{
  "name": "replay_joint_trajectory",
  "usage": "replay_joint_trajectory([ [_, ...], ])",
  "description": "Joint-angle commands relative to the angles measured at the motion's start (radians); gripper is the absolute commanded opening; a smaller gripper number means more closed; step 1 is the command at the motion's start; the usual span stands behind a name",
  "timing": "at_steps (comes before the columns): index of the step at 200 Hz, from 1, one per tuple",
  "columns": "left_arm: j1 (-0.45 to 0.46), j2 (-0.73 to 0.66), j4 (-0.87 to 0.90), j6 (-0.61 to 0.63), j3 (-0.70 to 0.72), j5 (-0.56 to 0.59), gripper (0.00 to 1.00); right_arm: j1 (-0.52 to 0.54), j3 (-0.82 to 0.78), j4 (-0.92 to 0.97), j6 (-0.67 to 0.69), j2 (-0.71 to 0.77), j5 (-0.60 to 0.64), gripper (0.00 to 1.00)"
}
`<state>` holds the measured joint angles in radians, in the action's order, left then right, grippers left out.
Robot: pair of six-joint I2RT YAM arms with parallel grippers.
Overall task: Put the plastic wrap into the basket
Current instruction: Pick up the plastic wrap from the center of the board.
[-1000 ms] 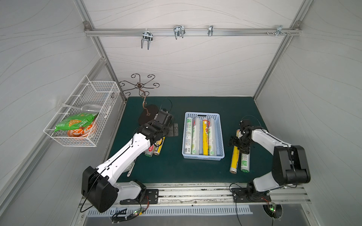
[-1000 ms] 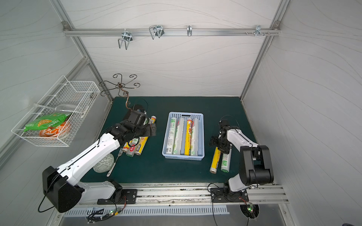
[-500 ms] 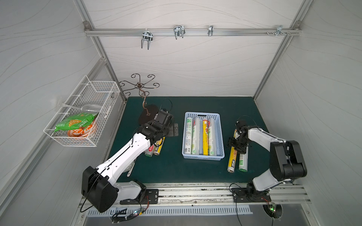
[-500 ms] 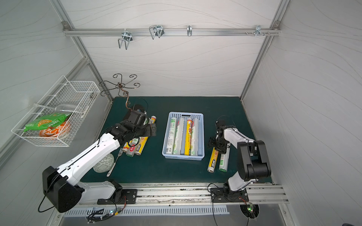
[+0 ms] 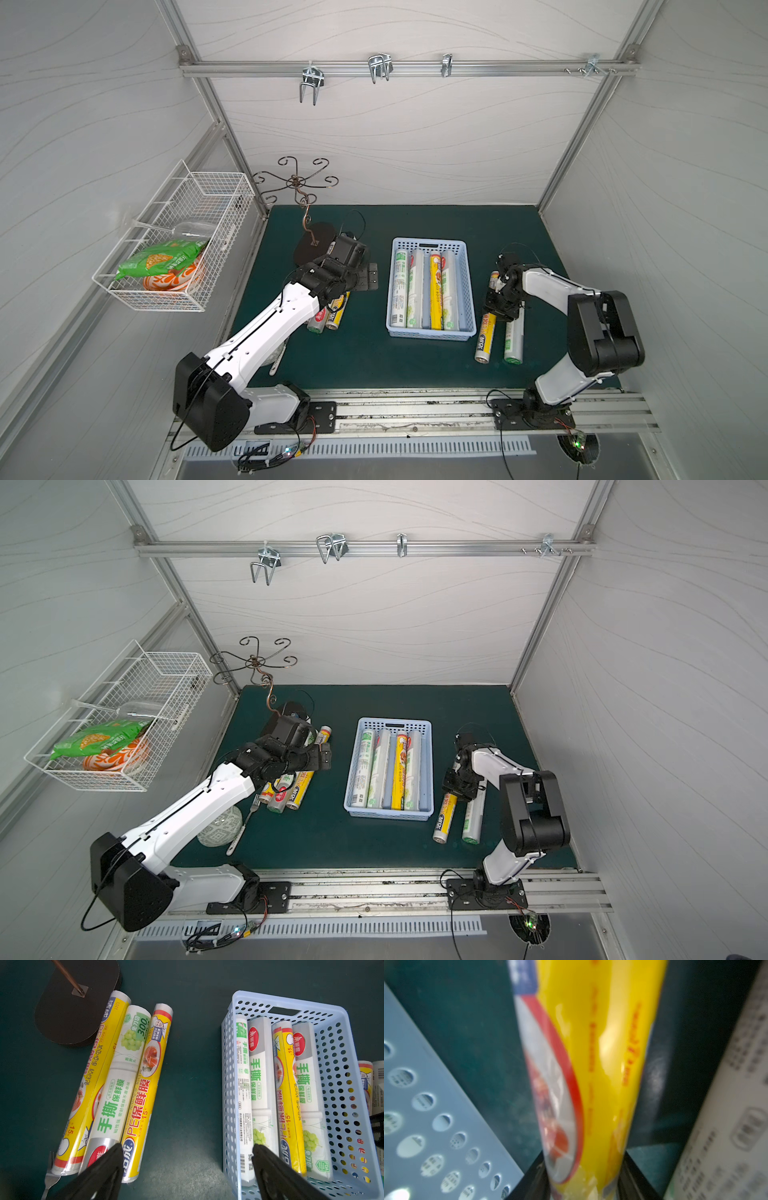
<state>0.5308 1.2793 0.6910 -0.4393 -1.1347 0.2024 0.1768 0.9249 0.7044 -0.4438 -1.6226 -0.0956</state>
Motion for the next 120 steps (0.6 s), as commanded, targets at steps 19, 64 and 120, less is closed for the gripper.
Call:
replay_joint_trajectory([
  [19,-0.004,-0.011,-0.031,0.005,-0.004,0.004,0.99,0.006,0.027,0.004,0.016,-0.023,-0.022,0.39],
  [64,-0.005,-0.017,-0.025,0.008,-0.008,0.011,0.98,0.006,0.084,0.076,0.047,0.001,0.003,0.3],
  [120,-0.004,-0.024,-0.023,0.008,-0.011,0.008,0.98,-0.001,0.202,0.214,0.08,0.083,0.042,0.29],
])
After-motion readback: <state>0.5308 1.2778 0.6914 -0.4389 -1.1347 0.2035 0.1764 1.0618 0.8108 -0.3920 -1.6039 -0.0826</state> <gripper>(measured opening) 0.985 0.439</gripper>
